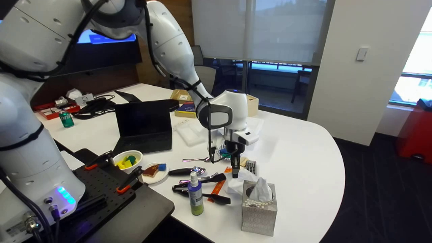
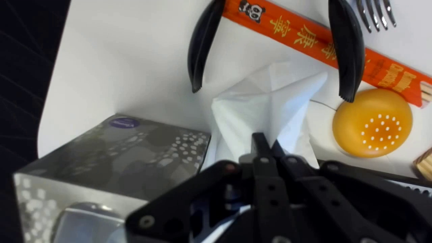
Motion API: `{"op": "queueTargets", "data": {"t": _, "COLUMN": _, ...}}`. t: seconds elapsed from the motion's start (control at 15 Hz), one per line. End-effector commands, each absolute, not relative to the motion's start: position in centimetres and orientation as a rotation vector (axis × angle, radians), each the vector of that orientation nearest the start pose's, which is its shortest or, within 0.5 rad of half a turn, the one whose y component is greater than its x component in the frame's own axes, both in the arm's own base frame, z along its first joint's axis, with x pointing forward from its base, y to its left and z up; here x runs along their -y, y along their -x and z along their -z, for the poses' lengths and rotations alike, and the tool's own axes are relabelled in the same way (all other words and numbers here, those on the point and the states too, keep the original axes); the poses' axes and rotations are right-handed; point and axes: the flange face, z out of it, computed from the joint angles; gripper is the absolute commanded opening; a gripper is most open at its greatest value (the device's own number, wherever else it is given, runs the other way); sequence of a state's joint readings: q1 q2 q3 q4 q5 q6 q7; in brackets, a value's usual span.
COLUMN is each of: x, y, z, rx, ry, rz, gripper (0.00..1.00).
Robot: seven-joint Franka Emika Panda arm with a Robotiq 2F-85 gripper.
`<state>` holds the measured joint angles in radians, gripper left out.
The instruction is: Use a napkin to wipe the laptop screen
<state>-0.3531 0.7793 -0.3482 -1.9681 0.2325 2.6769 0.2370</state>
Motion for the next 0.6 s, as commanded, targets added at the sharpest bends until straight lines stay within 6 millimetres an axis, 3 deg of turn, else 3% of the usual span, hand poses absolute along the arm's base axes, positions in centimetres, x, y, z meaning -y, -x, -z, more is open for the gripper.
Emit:
{"op": "queueTargets", "data": {"t": 0.0, "x": 36.5, "y": -42.4, "z": -15.6, "rx": -1.402, "ry": 2.858, "rz": -0.005, "gripper": 0.00}}
{"op": "queueTargets", "data": {"t": 0.27, "x": 30.8, "y": -43.4, "z": -21.5, "rx": -1.076, "ry": 2.952, "rz": 0.119, "gripper": 0.00}}
{"op": "queueTargets", "data": {"t": 0.53, "x": 21.2, "y": -47.0, "z": -25.0, "rx": -0.754, "ry": 2.979, "rz": 0.216, "gripper": 0.00}}
